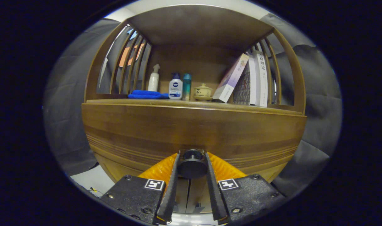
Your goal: Pull open the drawer, take out the items inside it, and place them on the countertop above the cabinet.
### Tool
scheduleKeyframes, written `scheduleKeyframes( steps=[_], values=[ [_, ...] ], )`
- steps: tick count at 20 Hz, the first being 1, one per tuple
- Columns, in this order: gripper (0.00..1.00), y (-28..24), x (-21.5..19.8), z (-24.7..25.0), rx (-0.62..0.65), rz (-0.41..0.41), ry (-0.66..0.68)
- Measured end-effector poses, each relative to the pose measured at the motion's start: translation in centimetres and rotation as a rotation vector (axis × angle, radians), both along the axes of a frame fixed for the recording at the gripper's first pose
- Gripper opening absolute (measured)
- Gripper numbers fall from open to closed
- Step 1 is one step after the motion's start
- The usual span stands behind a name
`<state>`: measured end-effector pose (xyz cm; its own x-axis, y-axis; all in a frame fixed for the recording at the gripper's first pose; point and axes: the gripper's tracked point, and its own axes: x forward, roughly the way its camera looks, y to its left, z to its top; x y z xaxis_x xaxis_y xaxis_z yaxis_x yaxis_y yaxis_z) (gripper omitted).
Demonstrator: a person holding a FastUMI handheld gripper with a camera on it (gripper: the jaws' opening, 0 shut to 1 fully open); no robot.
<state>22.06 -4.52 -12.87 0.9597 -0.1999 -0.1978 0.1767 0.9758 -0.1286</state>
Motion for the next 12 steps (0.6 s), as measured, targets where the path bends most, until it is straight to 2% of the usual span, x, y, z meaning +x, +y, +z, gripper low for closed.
scheduleKeyframes(
  steps=[5,12],
  values=[
    [0.41,0.0,-0.5,-0.1,0.017,-0.01,0.031],
    [0.39,0.4,-4.6,-0.1,0.017,-0.009,0.03]
  ],
)
